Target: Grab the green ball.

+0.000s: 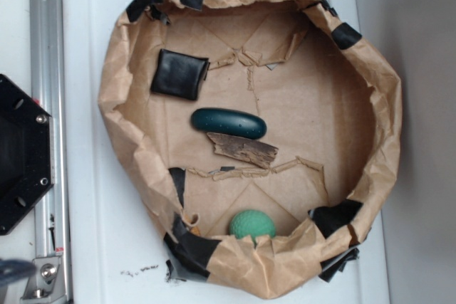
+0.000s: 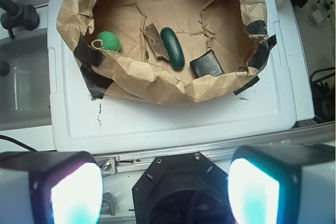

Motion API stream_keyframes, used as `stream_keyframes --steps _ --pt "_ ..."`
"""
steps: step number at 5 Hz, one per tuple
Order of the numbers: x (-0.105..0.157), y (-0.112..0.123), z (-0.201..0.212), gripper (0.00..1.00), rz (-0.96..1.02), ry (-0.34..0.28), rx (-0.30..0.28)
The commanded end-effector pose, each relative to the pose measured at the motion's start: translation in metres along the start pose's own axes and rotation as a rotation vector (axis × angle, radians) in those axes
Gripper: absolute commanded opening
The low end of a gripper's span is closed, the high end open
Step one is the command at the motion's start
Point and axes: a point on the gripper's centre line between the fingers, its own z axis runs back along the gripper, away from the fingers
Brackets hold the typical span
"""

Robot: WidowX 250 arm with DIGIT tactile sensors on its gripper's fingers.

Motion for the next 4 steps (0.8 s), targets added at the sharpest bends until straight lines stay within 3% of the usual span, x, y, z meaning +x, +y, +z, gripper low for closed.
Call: stream_keyframes --steps 1,2,3,4 --pt "0.000 0.000 0.000 1.00 0.000 0.000 0.000" --pt "0.046 -0.002 -0.036 1.00 0.212 0.011 -0.026" --pt "0.091 -0.006 -0.073 1.00 0.375 0.030 -0.120" --pt "0.129 -0.010 -0.116 1.00 0.500 0.046 -0.101"
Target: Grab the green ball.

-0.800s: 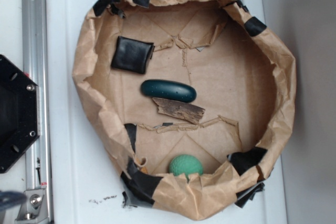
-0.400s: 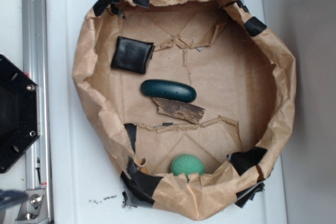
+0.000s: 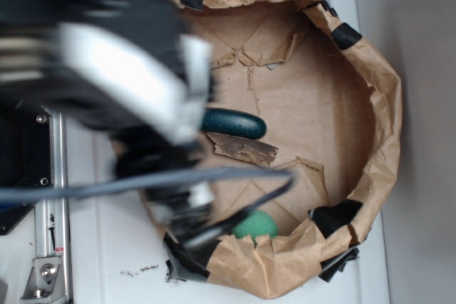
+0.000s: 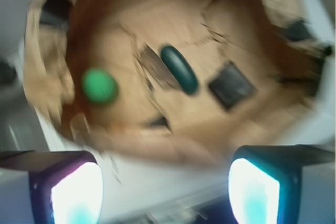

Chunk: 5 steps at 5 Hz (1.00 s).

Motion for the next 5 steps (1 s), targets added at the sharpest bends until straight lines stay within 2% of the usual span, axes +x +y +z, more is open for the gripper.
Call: stream_keyframes --steps 1,2,3,4,5 --pt "0.071 -0.018 -0.077 1.00 0.274 0.053 -0.051" --pt "0.058 -0.039 -0.115 1.00 0.306 0.244 -0.073" --pt "0.020 -0.066 -0.134 1.00 0.295 0.400 -0.123" --pt "-0.001 -0.091 -0.136 1.00 0.306 0.491 -0.238" --pt "-0.004 -0.098 -0.133 0.00 0.300 0.493 -0.242"
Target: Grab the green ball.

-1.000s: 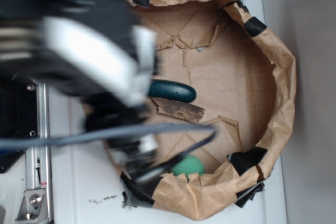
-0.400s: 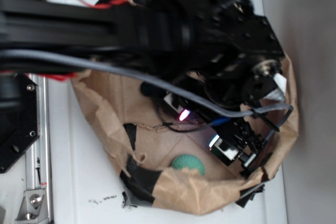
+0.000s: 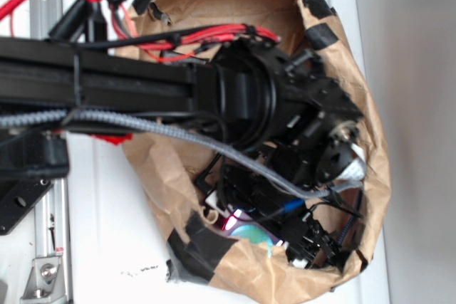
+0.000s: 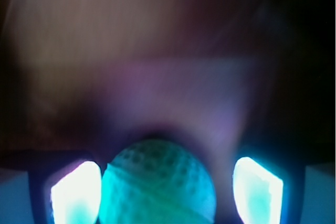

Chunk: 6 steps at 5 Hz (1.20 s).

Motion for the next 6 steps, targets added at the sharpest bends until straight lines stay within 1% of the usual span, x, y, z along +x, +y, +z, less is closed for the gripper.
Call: stream_keyframes --steps 1,2,3,4,5,6 --pt "-0.024 -0.006 -0.006 0.00 -0.090 -0.028 0.020" --pt "-0.023 0.007 0.021 0.00 -0.194 -0.138 0.040" --pt "-0.023 0.022 0.069 0.00 -0.301 -0.309 0.090" --pt "-0.036 0.041 0.133 0.00 -0.405 -0.550 0.151" --pt "-0.029 0.050 0.179 0.00 -0.523 -0.669 0.269" --pt "-0.032 0.039 0.197 0.00 -0.714 -0.749 0.342"
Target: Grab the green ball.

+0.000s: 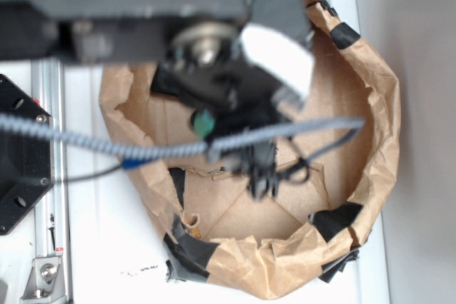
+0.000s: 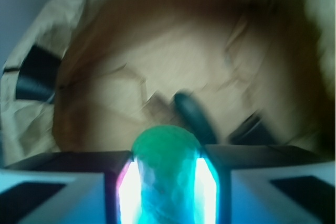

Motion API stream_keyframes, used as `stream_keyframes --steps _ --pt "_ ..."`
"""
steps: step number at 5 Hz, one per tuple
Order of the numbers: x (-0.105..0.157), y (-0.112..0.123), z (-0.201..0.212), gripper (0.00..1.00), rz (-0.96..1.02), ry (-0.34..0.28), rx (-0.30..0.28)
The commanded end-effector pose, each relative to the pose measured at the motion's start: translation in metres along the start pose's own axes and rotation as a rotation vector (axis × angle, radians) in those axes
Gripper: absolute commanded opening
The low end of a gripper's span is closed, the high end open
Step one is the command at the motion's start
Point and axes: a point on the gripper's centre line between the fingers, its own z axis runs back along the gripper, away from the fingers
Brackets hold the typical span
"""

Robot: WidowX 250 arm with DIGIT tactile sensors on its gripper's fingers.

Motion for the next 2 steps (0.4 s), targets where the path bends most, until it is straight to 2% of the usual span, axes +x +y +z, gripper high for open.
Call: stream_keyframes --steps 1,2 --pt "0.0127 -0.0028 0.0293 0.00 -0.244 -0.148 0.062" --pt "0.0070 -0.0067 0.0260 0.00 -0.254 -0.145 0.057"
